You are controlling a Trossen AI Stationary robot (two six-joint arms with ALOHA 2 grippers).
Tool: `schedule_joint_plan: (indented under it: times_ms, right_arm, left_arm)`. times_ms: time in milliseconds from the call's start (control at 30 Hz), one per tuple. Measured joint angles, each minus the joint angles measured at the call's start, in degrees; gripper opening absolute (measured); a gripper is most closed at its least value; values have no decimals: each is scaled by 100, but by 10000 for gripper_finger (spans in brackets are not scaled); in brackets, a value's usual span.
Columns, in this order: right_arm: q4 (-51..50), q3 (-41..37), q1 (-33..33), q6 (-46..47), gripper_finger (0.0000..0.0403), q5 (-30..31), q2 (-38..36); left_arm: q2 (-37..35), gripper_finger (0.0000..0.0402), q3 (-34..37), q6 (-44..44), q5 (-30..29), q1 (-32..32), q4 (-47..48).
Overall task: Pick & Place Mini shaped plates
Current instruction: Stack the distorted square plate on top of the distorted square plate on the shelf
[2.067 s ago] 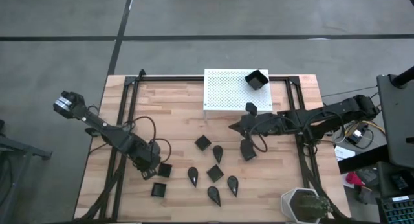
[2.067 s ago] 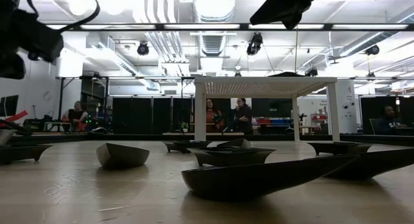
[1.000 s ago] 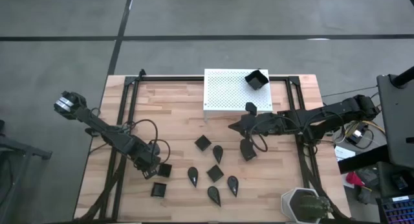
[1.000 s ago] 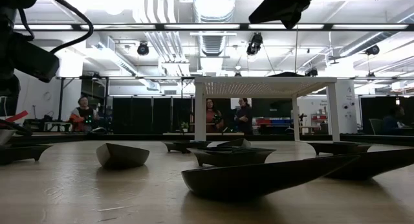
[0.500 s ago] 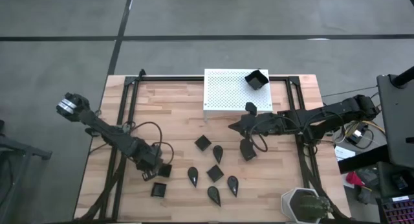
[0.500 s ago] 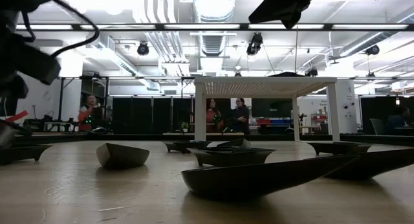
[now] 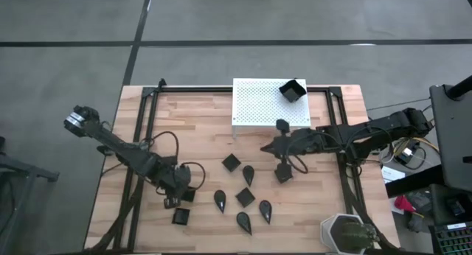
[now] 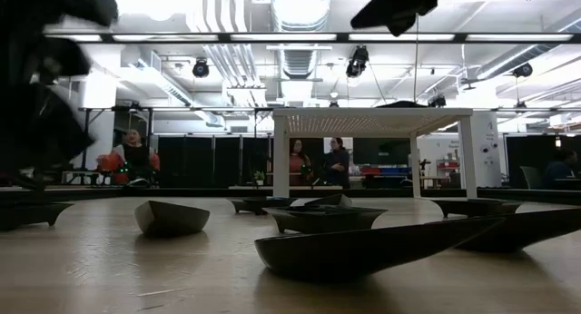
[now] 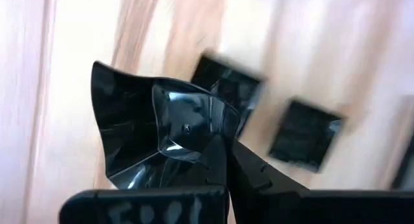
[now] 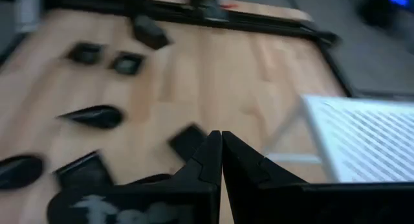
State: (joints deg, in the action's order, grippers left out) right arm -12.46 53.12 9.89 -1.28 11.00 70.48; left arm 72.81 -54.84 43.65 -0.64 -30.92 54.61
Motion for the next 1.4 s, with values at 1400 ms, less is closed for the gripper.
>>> schedule_joint_plan:
  times_ms: [1400]
  right_arm:
    - [-1086, 3293, 9, -1875, 130, -2315, 3092]
  left_arm:
    - [648, 0, -1043, -2992, 608, 1051, -2192]
